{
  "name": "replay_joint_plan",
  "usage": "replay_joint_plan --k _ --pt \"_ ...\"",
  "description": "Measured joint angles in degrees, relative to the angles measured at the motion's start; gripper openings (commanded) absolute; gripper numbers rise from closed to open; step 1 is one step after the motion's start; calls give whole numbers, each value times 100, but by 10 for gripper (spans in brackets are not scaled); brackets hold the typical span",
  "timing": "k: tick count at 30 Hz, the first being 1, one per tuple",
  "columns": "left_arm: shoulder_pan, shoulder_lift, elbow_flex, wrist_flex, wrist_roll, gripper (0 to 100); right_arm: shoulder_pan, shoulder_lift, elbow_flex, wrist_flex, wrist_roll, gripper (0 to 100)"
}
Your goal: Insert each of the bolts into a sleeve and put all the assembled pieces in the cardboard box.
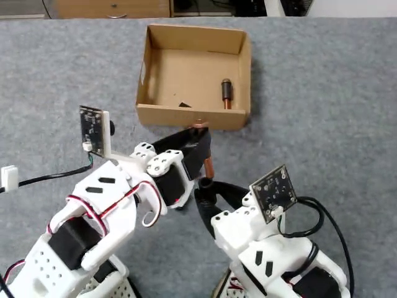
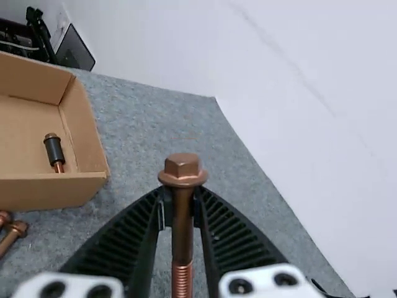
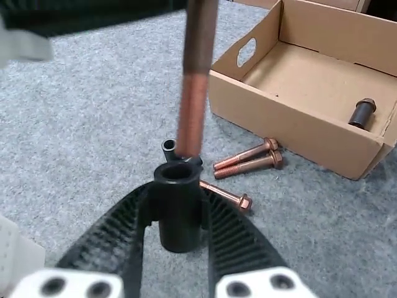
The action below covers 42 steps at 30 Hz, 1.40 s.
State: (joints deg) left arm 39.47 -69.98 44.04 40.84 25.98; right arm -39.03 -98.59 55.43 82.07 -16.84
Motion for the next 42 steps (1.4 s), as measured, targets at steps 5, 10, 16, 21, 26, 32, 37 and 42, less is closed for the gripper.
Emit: replay_joint_plan --k 5,10,16,21,26,32,37,42 --pt "0 0 53 0 0 18 0 0 0 0 0 2" --pt "-123 0 53 0 0 18 0 0 0 0 -132 2" --pt "-158 -26 53 0 0 18 0 0 0 0 -176 2" --pt "-158 -484 281 0 0 18 0 0 0 0 -229 2" --pt "-158 -765 466 0 0 18 0 0 0 0 -246 2" --pt "-26 -809 484 0 0 18 0 0 0 0 -246 2" --pt "70 -809 484 0 0 18 0 0 0 0 -246 2" --pt "88 -809 484 0 -9 18 0 0 0 0 -246 2"
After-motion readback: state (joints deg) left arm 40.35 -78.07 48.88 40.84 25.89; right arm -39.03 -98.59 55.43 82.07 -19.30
